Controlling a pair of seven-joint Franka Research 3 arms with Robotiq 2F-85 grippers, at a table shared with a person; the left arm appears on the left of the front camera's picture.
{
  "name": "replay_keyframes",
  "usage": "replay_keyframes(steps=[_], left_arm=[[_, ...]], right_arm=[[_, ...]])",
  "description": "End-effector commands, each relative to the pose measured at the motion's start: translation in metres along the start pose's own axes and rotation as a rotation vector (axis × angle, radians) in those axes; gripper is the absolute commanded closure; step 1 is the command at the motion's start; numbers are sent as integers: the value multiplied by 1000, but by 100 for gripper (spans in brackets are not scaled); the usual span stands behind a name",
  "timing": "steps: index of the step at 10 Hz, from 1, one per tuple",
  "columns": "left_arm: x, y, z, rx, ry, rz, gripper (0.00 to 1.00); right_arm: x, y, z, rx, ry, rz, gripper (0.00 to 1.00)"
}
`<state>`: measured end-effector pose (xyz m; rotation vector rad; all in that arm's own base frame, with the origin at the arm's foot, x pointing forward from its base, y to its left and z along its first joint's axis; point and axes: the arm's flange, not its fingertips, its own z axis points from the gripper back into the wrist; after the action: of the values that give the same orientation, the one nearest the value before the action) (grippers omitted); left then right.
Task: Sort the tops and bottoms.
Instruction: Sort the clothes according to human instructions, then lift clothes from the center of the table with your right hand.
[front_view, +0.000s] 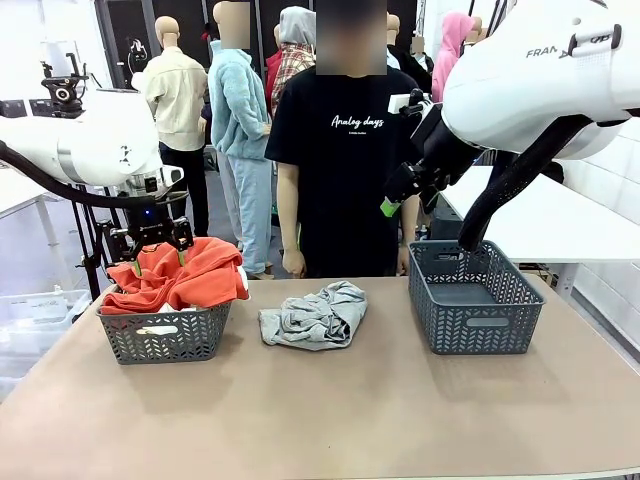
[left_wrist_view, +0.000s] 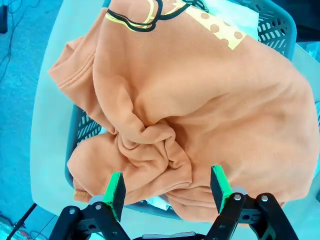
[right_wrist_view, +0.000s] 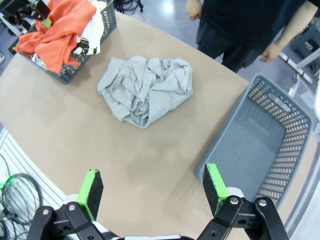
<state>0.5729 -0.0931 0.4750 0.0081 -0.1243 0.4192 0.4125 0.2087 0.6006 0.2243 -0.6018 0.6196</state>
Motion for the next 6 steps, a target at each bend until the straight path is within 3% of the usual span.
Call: replay_keyframes(steps=[1, 6], left_arm=[[0, -1, 1, -3, -5, -1, 12], [0, -1, 1, -3, -5, -1, 12]], right_arm=[[-5, 0, -1, 1, 8, -4, 0], [-5, 0, -1, 1, 8, -4, 0]])
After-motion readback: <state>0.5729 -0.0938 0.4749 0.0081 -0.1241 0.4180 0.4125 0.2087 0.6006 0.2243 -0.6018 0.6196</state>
